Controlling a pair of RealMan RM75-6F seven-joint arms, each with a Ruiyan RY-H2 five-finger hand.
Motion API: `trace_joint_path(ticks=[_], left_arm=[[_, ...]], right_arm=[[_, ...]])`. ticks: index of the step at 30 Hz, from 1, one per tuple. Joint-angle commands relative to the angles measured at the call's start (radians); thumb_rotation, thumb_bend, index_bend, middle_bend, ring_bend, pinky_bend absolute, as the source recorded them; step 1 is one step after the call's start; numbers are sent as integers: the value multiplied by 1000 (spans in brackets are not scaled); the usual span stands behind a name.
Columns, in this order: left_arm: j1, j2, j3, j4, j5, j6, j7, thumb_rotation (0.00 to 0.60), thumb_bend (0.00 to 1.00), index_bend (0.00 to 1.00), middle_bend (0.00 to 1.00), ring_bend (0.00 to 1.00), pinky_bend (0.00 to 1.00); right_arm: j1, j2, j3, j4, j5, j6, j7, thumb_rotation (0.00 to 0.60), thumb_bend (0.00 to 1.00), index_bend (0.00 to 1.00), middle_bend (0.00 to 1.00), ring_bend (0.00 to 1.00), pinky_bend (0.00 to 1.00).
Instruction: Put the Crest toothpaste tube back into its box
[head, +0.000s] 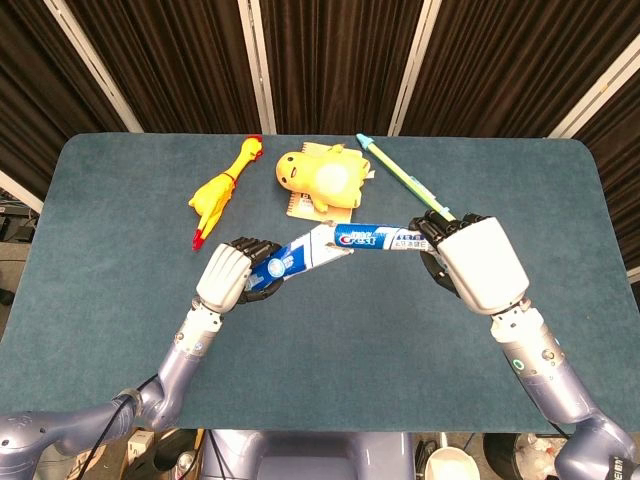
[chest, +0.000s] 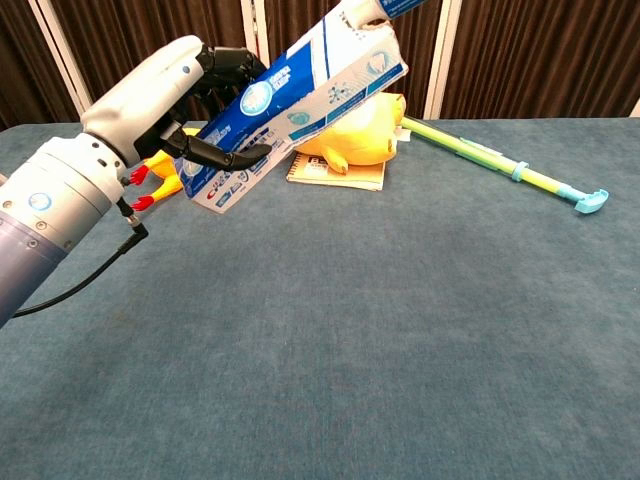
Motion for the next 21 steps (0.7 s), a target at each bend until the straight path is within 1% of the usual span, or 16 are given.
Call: trace_joint_path(ticks=[1,11,21], left_arm=[[0,3,3,0,1,3,-1,600,422,384,529,510,542],[5,17,17,18,19,25,-20,600,422,380,528,510,543],[8,30,16,31,18,40,-34,600,422,378,527,510,542]], right_arm=[[-1,1,3,1,-1,5,1,600,545,1000,849,792,765],[-2,18,5,-6,-1,8,-6,600,545,1000,848,792,766],[-10,26,0,-12,-1,16,-9,600,546,1000,849,792,765]])
